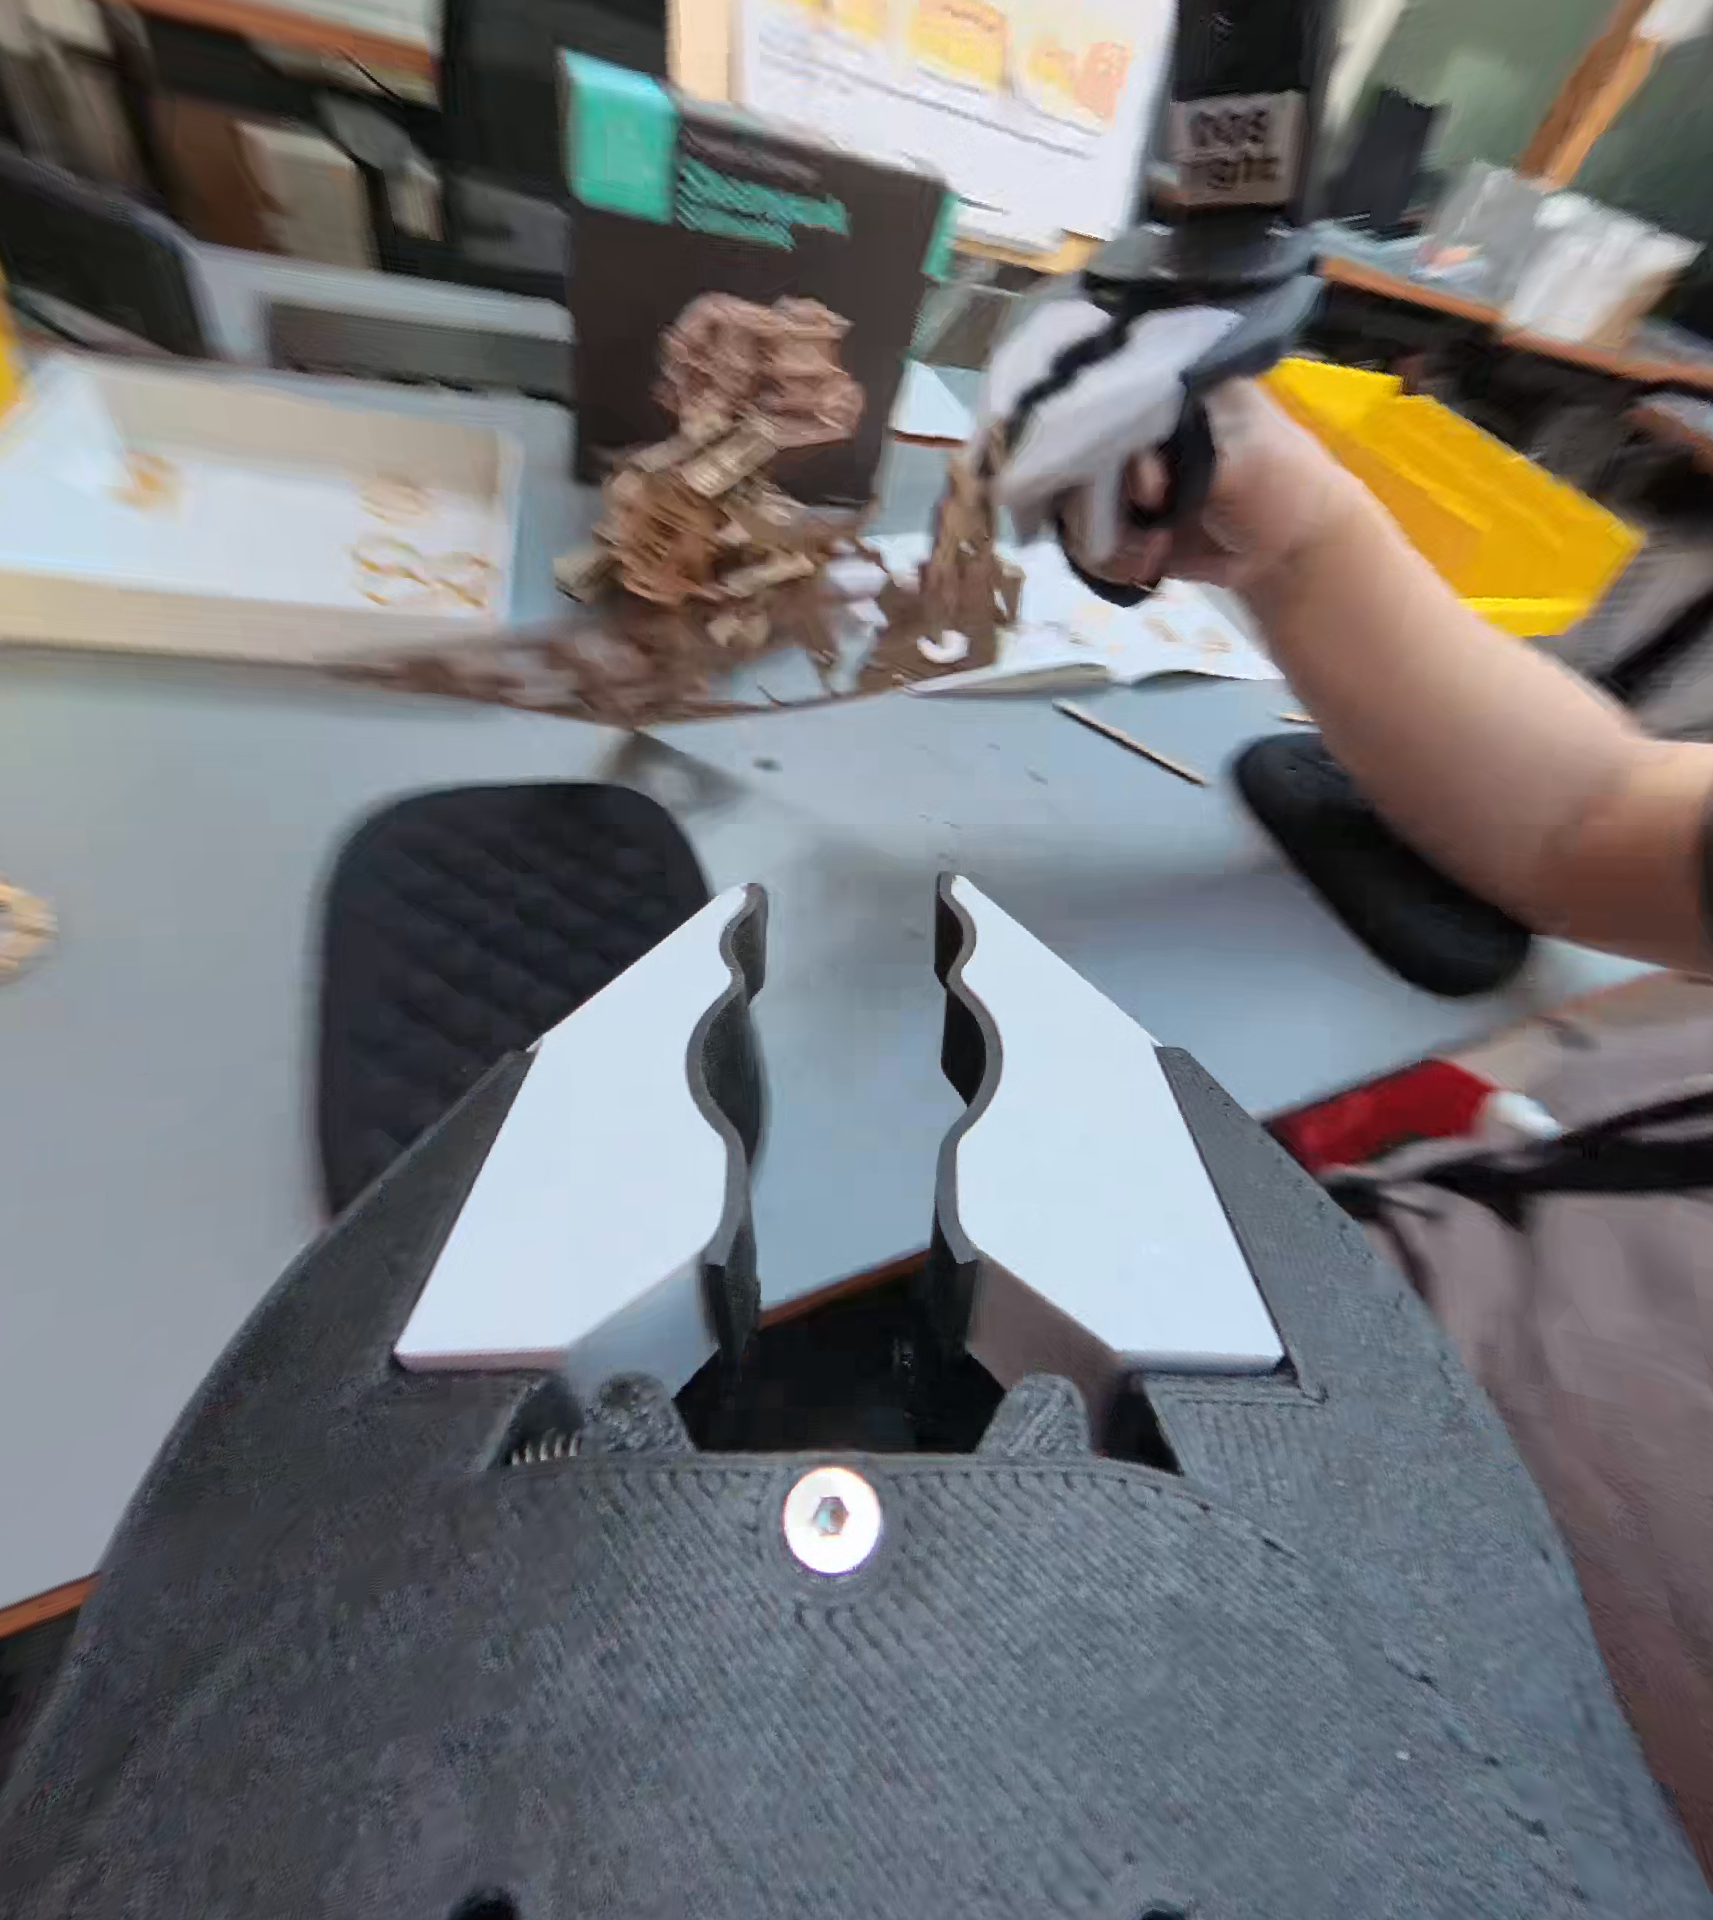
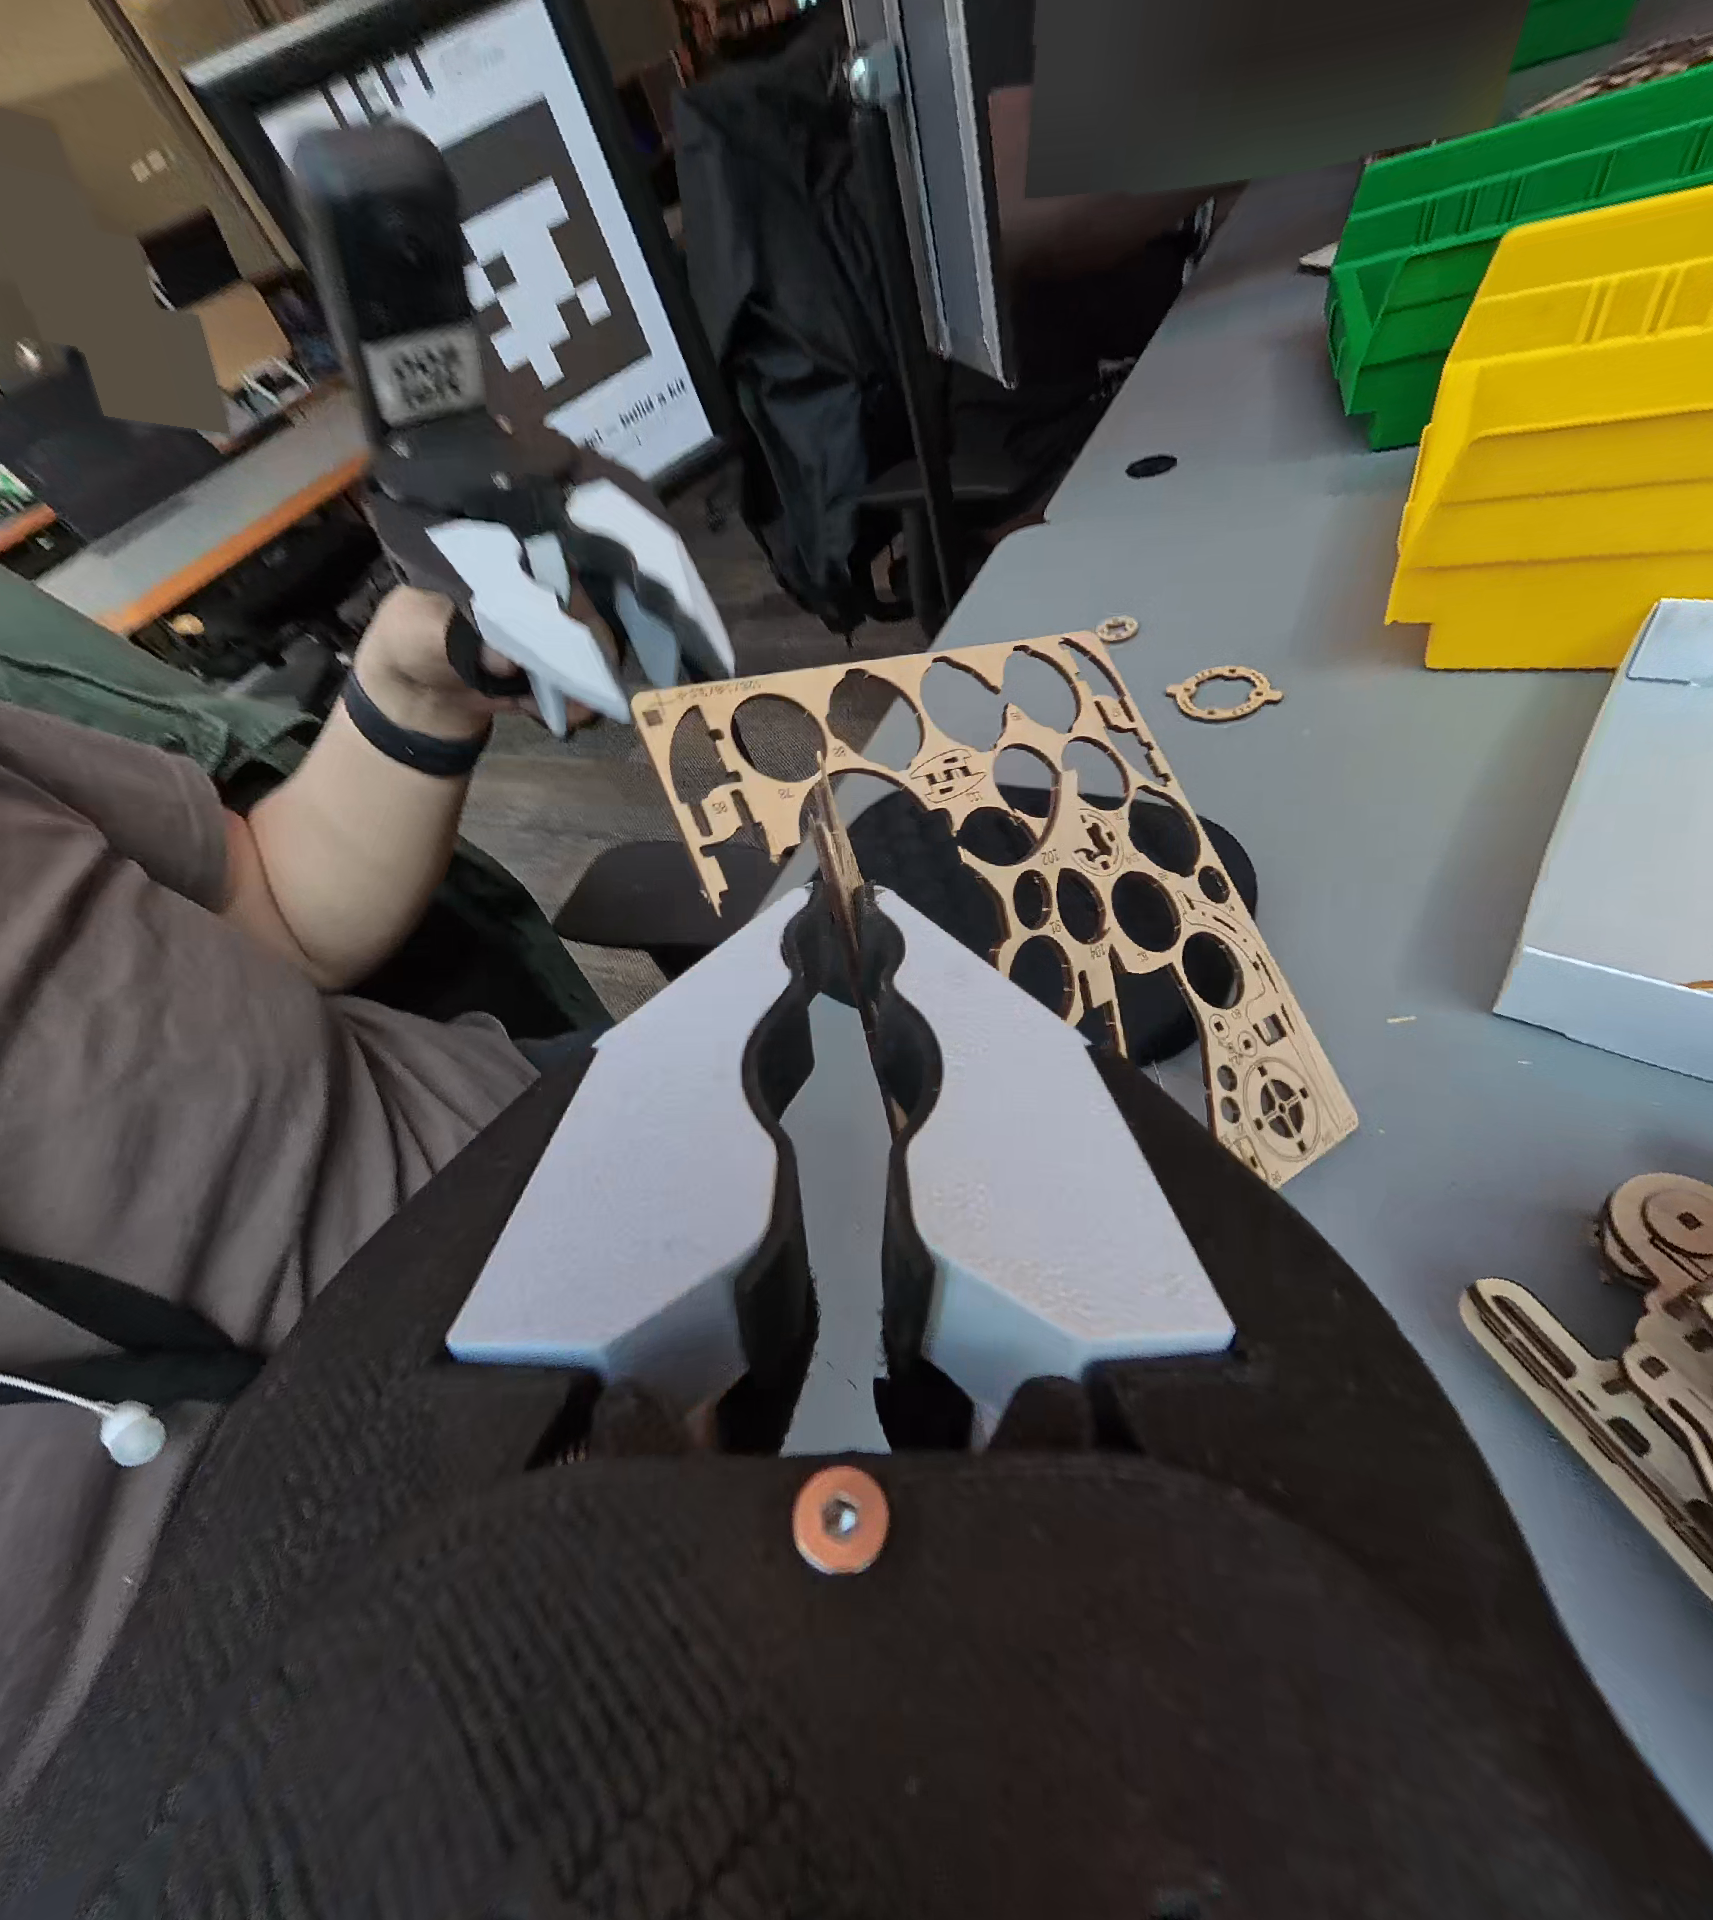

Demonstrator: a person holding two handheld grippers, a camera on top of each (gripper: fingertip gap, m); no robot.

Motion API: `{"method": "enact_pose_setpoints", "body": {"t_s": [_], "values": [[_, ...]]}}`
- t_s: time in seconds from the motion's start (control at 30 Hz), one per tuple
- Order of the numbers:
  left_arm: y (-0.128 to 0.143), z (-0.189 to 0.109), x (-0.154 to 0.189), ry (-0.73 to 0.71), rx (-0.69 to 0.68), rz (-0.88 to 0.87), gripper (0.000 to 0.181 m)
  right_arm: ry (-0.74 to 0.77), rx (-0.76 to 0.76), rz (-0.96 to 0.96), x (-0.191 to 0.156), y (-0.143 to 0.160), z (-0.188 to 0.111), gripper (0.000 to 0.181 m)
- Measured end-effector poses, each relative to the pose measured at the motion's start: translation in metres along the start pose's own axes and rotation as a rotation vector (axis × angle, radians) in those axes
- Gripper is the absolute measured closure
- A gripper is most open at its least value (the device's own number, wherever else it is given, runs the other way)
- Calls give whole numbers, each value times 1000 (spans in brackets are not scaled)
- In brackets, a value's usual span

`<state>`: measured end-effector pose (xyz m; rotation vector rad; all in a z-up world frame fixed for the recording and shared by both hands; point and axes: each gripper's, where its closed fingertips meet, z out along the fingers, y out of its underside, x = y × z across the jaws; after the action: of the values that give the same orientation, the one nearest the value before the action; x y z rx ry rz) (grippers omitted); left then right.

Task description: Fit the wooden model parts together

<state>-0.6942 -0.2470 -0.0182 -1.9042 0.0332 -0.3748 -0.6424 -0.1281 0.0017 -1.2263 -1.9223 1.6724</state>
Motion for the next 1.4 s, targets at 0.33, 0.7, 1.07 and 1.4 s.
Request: {"method": "enact_pose_setpoints", "body": {"t_s": [0.33,0.7,1.07,1.4], "values": [[-4,79,26,150,319,-138,138,-69,135,99,-8,-14,-8,180],[-40,114,44,408,452,-216,175,-82,129,96,-16,-10,-3,180],[-37,116,40,415,439,-215,179,26,6,-17,-8,8,4,176],[-35,115,40,417,419,-225,179,18,0,-21,-10,11,9,179]]}}
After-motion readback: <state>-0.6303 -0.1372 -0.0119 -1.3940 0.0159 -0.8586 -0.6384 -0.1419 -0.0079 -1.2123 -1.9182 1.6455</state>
